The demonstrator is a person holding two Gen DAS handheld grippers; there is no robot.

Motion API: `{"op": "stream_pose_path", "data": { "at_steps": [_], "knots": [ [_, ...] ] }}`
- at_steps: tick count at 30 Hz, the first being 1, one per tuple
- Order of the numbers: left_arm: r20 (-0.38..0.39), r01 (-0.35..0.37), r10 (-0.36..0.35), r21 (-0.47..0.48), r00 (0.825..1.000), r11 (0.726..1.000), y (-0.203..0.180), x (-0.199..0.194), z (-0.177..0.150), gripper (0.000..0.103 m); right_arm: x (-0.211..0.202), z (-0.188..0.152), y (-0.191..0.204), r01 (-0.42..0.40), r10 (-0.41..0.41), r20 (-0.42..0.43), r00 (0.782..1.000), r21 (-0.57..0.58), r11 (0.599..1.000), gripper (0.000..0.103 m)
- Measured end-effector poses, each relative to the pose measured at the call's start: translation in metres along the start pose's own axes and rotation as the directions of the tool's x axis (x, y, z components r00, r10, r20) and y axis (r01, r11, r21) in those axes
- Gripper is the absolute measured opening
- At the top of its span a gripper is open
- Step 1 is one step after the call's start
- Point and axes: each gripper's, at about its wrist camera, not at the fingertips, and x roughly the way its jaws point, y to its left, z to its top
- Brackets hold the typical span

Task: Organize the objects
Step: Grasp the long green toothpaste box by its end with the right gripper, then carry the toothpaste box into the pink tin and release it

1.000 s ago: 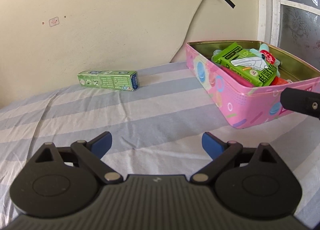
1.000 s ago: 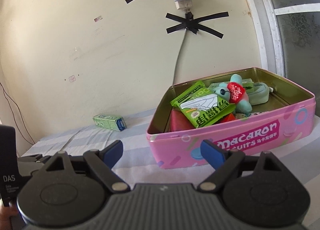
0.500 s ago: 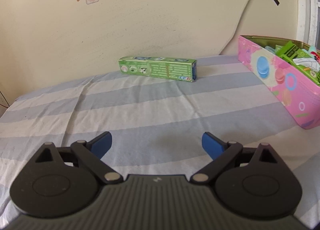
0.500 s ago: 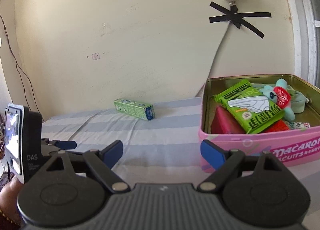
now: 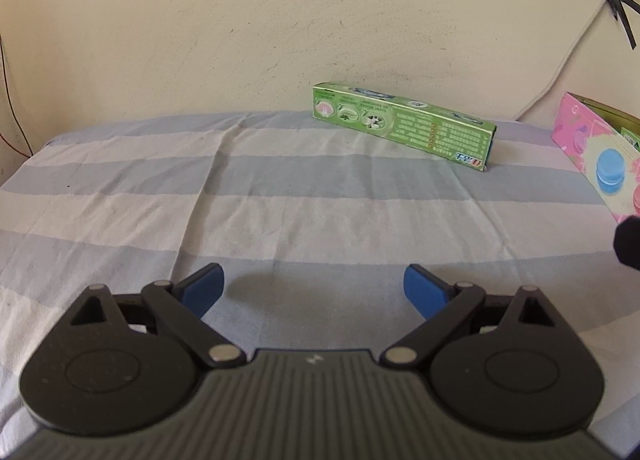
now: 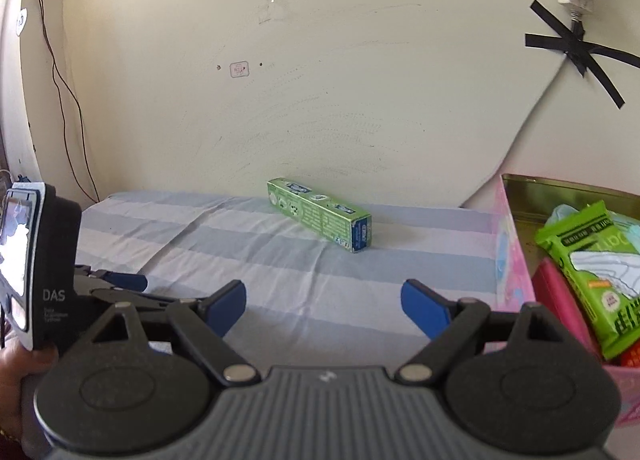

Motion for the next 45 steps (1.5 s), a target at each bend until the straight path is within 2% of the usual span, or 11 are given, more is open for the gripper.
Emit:
{"op": "stream_pose_path", "data": {
  "at_steps": [10,14,17,26,27,30,31,32,35,40,45],
  "knots": [
    [-0.018,-0.039,0.038,-0.047,0.999,0.998,0.018,0.008,0.005,0.098,0.072,0.029,0.009,0.020,-0.026,-0.052,0.998,-0.113,0.993,0.091],
    [-0.026,-0.039,0.037,-0.061,0.999,0.997,0.022,0.011,0.006,0.098,0.105,0.041,0.003,0.023,-0.033,-0.098,0.995,-0.103,0.994,0.092],
    [-0.026,-0.039,0.038,-0.060,0.999,0.997,0.022,0.011,0.006,0.098,0.131,0.052,-0.006,0.021,-0.033,-0.136,0.990,-0.086,0.996,0.098],
    [-0.029,-0.034,0.032,-0.063,0.999,0.997,0.024,0.013,0.007,0.099,0.198,0.065,-0.017,0.045,-0.068,-0.229,0.971,-0.105,0.993,0.099],
    [-0.030,-0.033,0.031,-0.065,0.999,0.997,0.024,0.013,0.007,0.100,0.203,0.064,-0.018,0.051,-0.077,-0.236,0.969,-0.111,0.992,0.097],
    [-0.031,-0.031,0.029,-0.067,0.999,0.997,0.024,0.012,0.007,0.100,0.216,0.060,-0.018,0.035,-0.066,-0.268,0.961,-0.119,0.992,0.077],
    [-0.032,-0.031,0.029,-0.068,0.999,0.997,0.024,0.013,0.007,0.100,0.214,0.060,-0.018,0.013,-0.040,-0.263,0.964,-0.103,0.995,0.061],
    [-0.032,-0.031,0.029,-0.068,0.999,0.997,0.023,0.013,0.006,0.100,0.212,0.060,-0.017,-0.003,-0.022,-0.263,0.964,-0.094,0.996,0.057],
    [-0.032,-0.031,0.028,-0.070,0.999,0.997,0.023,0.012,0.006,0.100,0.202,0.055,-0.008,-0.005,-0.029,-0.252,0.967,-0.132,0.991,0.048],
    [-0.034,-0.016,0.014,-0.086,0.999,0.996,0.024,0.012,0.006,0.100,0.161,0.037,0.001,-0.049,0.017,-0.252,0.968,-0.123,0.991,0.032],
    [-0.029,0.037,-0.040,-0.106,0.999,0.994,0.024,0.008,0.003,0.100,0.095,0.003,0.003,-0.064,0.035,-0.231,0.972,-0.121,0.991,0.032]
  ]
}}
